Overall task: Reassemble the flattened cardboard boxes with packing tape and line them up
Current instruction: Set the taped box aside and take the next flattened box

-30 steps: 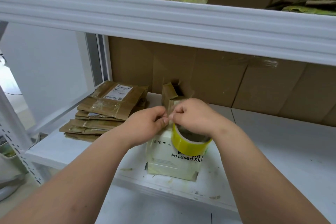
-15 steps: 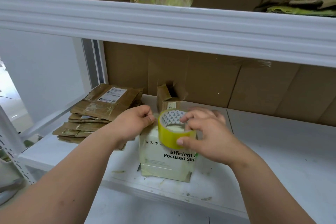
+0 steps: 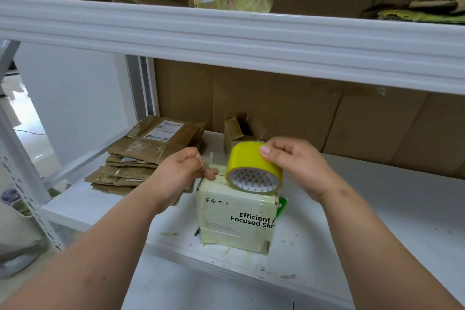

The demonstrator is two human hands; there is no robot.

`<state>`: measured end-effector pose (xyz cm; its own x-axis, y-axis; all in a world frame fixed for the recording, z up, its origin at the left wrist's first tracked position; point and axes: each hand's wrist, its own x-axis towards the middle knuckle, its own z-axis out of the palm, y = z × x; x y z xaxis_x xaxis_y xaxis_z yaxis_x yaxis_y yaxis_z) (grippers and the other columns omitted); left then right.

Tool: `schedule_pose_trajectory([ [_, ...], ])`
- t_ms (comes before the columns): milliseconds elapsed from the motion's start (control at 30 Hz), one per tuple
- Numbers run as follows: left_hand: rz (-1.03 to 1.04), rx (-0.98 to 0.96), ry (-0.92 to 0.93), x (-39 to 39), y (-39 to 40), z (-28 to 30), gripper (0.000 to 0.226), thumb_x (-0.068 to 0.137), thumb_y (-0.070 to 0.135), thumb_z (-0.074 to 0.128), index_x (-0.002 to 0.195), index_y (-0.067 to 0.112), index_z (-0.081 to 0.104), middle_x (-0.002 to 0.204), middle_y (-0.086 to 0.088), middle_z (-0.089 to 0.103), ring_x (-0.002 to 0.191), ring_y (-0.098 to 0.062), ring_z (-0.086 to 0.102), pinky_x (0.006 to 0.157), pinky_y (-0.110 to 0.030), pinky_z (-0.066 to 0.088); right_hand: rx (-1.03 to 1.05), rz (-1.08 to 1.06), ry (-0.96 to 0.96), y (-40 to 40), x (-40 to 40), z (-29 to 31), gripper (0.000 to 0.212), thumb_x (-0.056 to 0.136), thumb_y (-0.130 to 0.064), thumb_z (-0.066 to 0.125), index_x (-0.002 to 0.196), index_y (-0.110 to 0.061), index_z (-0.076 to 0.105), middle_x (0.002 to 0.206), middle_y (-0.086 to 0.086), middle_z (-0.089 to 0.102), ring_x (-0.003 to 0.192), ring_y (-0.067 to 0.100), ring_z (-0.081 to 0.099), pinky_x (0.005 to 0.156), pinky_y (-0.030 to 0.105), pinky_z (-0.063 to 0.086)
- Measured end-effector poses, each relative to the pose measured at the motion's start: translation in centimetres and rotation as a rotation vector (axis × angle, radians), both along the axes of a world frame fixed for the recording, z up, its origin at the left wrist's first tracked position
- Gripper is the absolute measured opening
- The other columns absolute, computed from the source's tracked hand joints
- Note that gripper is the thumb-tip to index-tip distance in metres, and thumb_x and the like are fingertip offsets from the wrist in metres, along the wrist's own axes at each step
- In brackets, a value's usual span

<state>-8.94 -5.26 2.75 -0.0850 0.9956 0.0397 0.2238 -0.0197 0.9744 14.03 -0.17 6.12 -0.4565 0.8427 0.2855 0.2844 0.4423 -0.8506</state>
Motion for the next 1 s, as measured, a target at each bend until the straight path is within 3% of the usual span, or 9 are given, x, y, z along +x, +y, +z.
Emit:
schedule_pose_trajectory([
  [100,0.032,0.012,-0.030,0.0,0.1,-0.4,0.021,0.101,0.006,0.035,0.083,0.010,0.043,0.089,-0.019,0.073,0.104,-0.017,0.071,0.108,-0.059,0.038,-0.005,0.007,0.011,0.7,1.2,0.7,0.028,0.069,-0.046,0.066,0.079,-0.020,0.071,0.076,0.000,0.067,0.075,0.015,0.061,0.075,0.035,0.045],
  [200,0.061,0.029,-0.001,0.5,0.2,-0.7,0.020,0.101,0.007,0.034,0.084,0.009,0.045,0.087,-0.018,0.073,0.101,-0.015,0.071,0.106,-0.061,0.039,-0.003,0.013,-0.014,1.4,2.1,1.2,0.046,0.055,-0.055,0.066,0.094,-0.030,0.072,0.097,0.003,0.073,0.093,0.025,0.067,0.086,0.043,0.052],
  [300,0.097,0.053,-0.008,0.7,0.2,-0.9,0.019,0.101,0.007,0.033,0.086,0.007,0.045,0.087,-0.018,0.073,0.100,-0.015,0.071,0.106,-0.060,0.040,-0.027,0.029,-0.056,2.1,3.3,1.6,0.050,0.050,-0.054,0.073,0.097,-0.036,0.067,0.104,0.006,0.069,0.102,0.031,0.064,0.092,0.052,0.051],
  [400,0.128,0.061,-0.033,0.9,0.5,-1.4,0.019,0.100,0.007,0.033,0.088,0.005,0.047,0.086,-0.020,0.072,0.099,-0.016,0.072,0.105,-0.061,0.040,-0.090,0.067,-0.067,2.5,4.3,1.4,0.050,0.048,-0.052,0.078,0.093,-0.033,0.068,0.105,0.019,0.067,0.090,0.026,0.063,0.081,0.045,0.049],
  [500,0.192,0.069,-0.157,0.8,0.8,-2.3,0.023,0.099,0.006,0.031,0.093,-0.003,0.051,0.088,-0.020,0.073,0.102,-0.022,0.071,0.107,-0.060,0.039,-0.157,0.145,-0.019,2.6,4.7,1.3,0.054,0.049,-0.045,0.078,0.097,-0.021,0.067,0.092,0.013,0.066,0.074,0.019,0.059,0.067,0.033,0.045],
  [600,0.246,0.069,-0.254,0.9,0.9,-2.8,0.023,0.096,0.003,0.030,0.084,0.004,0.049,0.088,-0.023,0.073,0.103,-0.028,0.071,0.108,-0.054,0.041,-0.217,0.200,0.039,2.8,4.9,1.1,0.057,0.051,-0.039,0.078,0.100,-0.014,0.063,0.086,0.008,0.062,0.061,0.015,0.055,0.058,0.028,0.044],
  [800,0.310,0.101,-0.296,0.9,1.5,-3.2,0.027,0.097,0.002,0.029,0.080,0.002,0.050,0.074,-0.018,0.071,0.098,-0.031,0.072,0.103,-0.053,0.046,-0.188,0.215,0.022,3.8,4.7,1.1,0.044,0.052,-0.042,0.080,0.091,-0.025,0.068,0.090,0.012,0.064,0.071,0.015,0.056,0.055,0.023,0.043],
  [900,0.326,0.100,-0.298,1.1,1.8,-3.2,0.029,0.096,0.001,0.029,0.084,-0.003,0.055,0.077,-0.025,0.068,0.095,-0.029,0.073,0.101,-0.051,0.048,-0.180,0.184,0.002,4.2,5.3,0.9,0.048,0.049,-0.040,0.080,0.089,-0.017,0.068,0.086,0.015,0.063,0.065,0.015,0.054,0.050,0.021,0.041],
  [1000,0.340,0.090,-0.359,1.3,2.1,-3.4,0.028,0.095,-0.001,0.030,0.084,-0.002,0.055,0.082,-0.033,0.064,0.096,-0.032,0.073,0.101,-0.052,0.048,-0.173,0.144,-0.067,4.6,5.3,1.1,0.048,0.048,-0.045,0.080,0.086,-0.017,0.071,0.083,0.015,0.063,0.067,0.017,0.056,0.053,0.024,0.042],
])
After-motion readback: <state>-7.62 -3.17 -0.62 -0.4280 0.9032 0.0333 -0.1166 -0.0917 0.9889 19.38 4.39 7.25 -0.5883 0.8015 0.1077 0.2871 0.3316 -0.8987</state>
